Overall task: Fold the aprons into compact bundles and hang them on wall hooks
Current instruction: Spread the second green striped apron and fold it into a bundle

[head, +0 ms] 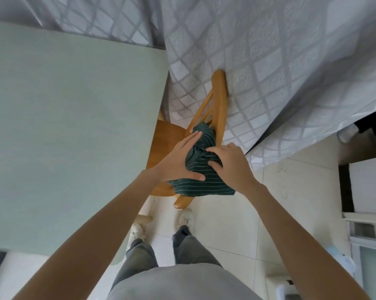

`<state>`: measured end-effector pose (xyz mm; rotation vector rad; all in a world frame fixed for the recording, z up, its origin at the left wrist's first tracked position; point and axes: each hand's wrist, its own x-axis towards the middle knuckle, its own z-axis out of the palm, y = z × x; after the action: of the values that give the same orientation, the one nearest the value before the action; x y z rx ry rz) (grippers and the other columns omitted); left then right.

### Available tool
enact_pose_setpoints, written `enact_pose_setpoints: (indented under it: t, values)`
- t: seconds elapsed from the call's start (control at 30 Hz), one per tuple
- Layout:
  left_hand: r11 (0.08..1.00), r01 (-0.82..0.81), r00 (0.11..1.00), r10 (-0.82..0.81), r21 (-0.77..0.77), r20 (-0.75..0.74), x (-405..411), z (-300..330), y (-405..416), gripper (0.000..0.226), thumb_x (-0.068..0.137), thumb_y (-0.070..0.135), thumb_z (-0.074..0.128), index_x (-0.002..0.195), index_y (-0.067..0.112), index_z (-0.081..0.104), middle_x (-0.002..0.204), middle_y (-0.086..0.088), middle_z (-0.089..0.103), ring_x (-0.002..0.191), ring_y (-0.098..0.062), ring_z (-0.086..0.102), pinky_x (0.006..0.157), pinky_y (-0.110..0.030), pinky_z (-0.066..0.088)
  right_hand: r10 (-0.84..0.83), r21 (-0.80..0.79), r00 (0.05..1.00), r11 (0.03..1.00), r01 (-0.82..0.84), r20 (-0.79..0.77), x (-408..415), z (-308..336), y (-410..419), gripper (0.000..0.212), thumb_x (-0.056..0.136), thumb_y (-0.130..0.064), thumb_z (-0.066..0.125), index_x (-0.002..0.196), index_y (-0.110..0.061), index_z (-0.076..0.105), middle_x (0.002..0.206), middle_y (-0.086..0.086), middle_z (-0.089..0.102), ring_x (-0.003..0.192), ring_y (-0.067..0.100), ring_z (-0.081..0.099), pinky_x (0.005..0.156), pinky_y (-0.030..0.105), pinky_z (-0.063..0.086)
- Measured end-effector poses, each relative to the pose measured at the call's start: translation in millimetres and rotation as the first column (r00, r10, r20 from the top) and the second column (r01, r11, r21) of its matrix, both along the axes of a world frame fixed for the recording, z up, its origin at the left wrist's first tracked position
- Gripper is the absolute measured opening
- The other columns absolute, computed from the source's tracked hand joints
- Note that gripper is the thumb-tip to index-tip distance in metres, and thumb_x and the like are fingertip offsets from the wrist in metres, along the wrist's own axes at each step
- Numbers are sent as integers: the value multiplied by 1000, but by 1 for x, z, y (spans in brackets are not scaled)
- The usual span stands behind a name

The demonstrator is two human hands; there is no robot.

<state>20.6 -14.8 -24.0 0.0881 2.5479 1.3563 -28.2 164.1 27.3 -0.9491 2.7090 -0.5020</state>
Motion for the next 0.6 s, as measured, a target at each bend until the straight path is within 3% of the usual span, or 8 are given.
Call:
enact_pose_setpoints:
  t: [0.07, 0.13, 0.23, 0.33, 0.43, 0.5, 0.6]
  values:
    - [987, -24, 1000, 24, 160, 1, 8, 13, -9, 111, 64, 37, 84, 146, 33, 9, 149, 17, 22, 135, 5, 21, 112, -22, 22, 53, -78, 998, 996, -52, 19, 1, 14, -15, 28, 92, -23, 56, 118, -16, 59, 107, 4, 63, 99, 22, 54, 87, 35, 45]
    - [963, -78, 997, 73, 258, 26, 18, 27, -26, 98, 66, 32, 83, 141, 32, 21, 134, 27, 36, 119, 19, 35, 97, -6, 31, 84, -154, 995, 985, -76, 45, 6, 29, -36, 24, 94, -20, 53, 116, -15, 57, 110, 4, 60, 98, 18, 56, 84, 34, 49]
    - [947, -190, 980, 166, 258, 115, 43, 41, -65, 71, 65, 62, 69, 125, 37, 42, 117, 24, 54, 108, 10, 50, 91, -14, 38, 109, -198, 994, 974, -106, 2, 13, 50, -77, 21, 96, -19, 49, 115, -14, 58, 112, 2, 60, 99, 15, 56, 83, 25, 45]
    - [901, -269, 963, 242, 341, 119, 78, 43, -115, 76, 61, 78, 59, 120, 32, 48, 117, 11, 59, 109, -2, 55, 92, -15, 41, 101, -244, 994, 965, -91, 28, 25, 63, -127, 23, 97, -19, 48, 116, -15, 59, 114, 1, 62, 103, 14, 55, 83, 15, 33]
    - [877, -272, 962, 238, 396, 133, 117, 42, -173, 88, 55, 80, 63, 126, 33, 42, 125, 12, 55, 115, -1, 52, 93, -10, 40, 87, -332, 993, 942, -55, 80, 50, 62, -194, 20, 96, -17, 50, 112, -17, 61, 111, 2, 63, 102, 14, 55, 89, 23, 39]
    - [876, -287, 957, 248, 388, 150, 131, 43, -203, 92, 53, 76, 69, 128, 29, 44, 125, 10, 57, 113, -4, 56, 95, -19, 44, 80, -368, 989, 929, -28, 127, 61, 59, -229, 19, 96, -16, 49, 110, -19, 62, 109, 1, 63, 102, 14, 55, 91, 27, 41]
    - [866, -382, 924, 359, 322, 128, 153, 54, -264, 73, 56, 61, 75, 118, 29, 55, 110, 9, 66, 99, -5, 64, 88, -30, 51, 100, -421, 985, 906, -31, 143, 80, 56, -293, 20, 95, -15, 50, 110, -21, 63, 109, -1, 64, 103, 13, 56, 91, 25, 40]
